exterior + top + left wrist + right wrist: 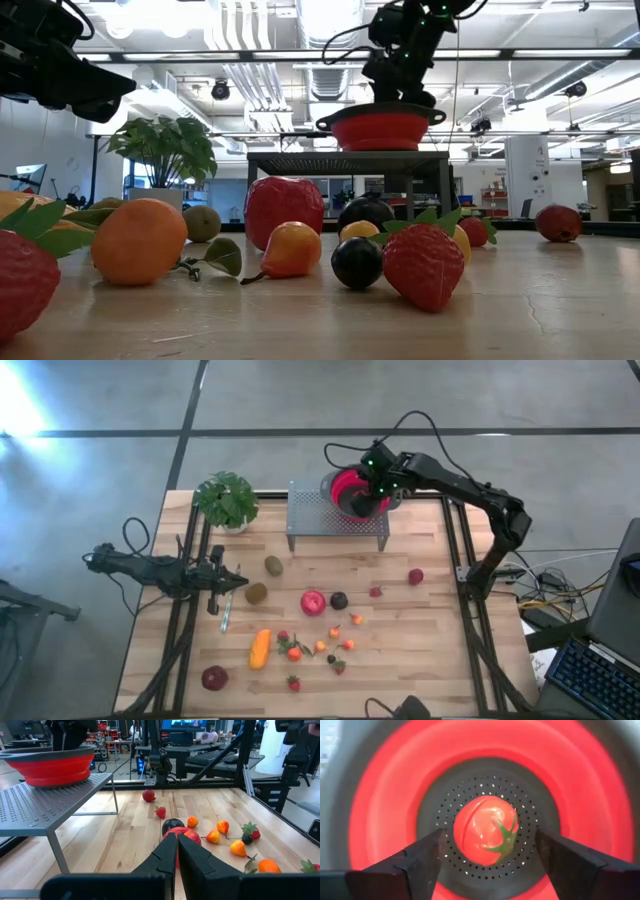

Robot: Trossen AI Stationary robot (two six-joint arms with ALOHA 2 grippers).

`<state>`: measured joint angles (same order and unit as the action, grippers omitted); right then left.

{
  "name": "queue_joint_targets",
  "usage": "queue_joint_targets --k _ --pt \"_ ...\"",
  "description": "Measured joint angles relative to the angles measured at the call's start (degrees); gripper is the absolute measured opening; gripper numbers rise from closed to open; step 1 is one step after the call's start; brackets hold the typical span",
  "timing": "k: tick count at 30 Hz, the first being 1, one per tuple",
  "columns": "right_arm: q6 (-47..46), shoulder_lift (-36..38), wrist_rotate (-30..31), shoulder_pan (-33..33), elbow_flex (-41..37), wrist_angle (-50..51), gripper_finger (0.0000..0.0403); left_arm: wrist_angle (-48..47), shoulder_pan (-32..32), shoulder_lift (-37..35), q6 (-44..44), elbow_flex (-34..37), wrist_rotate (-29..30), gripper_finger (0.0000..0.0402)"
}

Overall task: Pick & Place Fruit
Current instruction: Put the tomato into the strainer bowl on the shelf, then put the pomegranate into the strainer bowl on the shelf

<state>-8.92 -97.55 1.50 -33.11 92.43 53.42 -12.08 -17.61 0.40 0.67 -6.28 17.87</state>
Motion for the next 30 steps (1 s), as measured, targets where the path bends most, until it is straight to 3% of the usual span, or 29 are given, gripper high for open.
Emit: queue_joint_targets --k 6,11,22,30 --pt "1.9 0.2 0.0 0.9 4.1 2.1 0.0351 0.0 0.0 0.0 0.0 0.0 0.0 0.0021" --pt "2.1 0.6 0.1 2.4 10.3 6.1 0.0357 0.0 0.0 0.0 0.0 0.0 0.0 0.0021" --pt "5.1 0.9 0.2 10.2 24.0 15.0 0.0298 0.0 0.0 0.0 0.0 0.0 0.0 0.0021" --pt "2.9 2.9 1.3 18.1 24.8 27.6 0.0251 0.0 0.0 0.0 0.0 0.0 0.0 0.0021"
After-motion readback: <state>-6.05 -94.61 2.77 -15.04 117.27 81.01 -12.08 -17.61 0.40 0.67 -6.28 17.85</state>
